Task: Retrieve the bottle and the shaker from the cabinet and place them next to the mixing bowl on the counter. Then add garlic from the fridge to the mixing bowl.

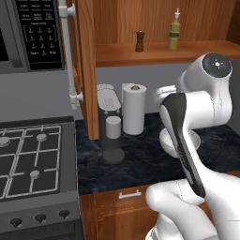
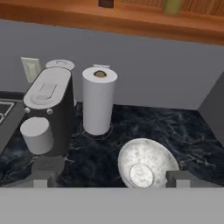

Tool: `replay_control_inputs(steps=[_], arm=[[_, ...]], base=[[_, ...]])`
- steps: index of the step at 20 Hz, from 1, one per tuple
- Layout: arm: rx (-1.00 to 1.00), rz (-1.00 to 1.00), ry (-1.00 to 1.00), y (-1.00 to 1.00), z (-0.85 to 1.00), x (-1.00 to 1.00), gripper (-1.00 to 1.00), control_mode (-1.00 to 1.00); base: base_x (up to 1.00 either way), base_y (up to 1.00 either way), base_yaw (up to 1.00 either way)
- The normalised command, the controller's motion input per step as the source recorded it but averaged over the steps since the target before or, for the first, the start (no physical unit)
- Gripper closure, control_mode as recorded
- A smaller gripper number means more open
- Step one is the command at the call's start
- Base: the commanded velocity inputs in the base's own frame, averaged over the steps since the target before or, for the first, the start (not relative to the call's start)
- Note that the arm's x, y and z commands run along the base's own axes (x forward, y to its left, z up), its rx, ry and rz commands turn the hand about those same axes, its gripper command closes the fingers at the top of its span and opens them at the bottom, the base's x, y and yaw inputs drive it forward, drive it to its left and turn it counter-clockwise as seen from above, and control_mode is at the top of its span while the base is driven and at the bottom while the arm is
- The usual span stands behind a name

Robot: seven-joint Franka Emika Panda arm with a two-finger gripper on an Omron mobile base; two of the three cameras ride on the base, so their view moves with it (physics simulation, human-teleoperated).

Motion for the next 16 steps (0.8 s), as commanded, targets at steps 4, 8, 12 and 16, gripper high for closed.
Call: replay_control_inputs(steps=[4, 8, 12, 16], arm=[[0.08, -0.12, -0.03, 0.00, 0.99, -0.16, -1.00, -1.00], [0.11, -0.09, -0.04, 0.00, 0.88, 0.00, -1.00, -1.00], [0.14, -0.02, -0.05, 0.00, 0.51, 0.03, -1.00, -1.00], [0.31, 0.00, -0.01, 0.00, 0.11, 0.30, -1.00, -1.00]], base=[[0.00, 0.00, 0.00], [0.00, 0.00, 0.00], [0.00, 0.00, 0.00], [0.00, 0.00, 0.00]])
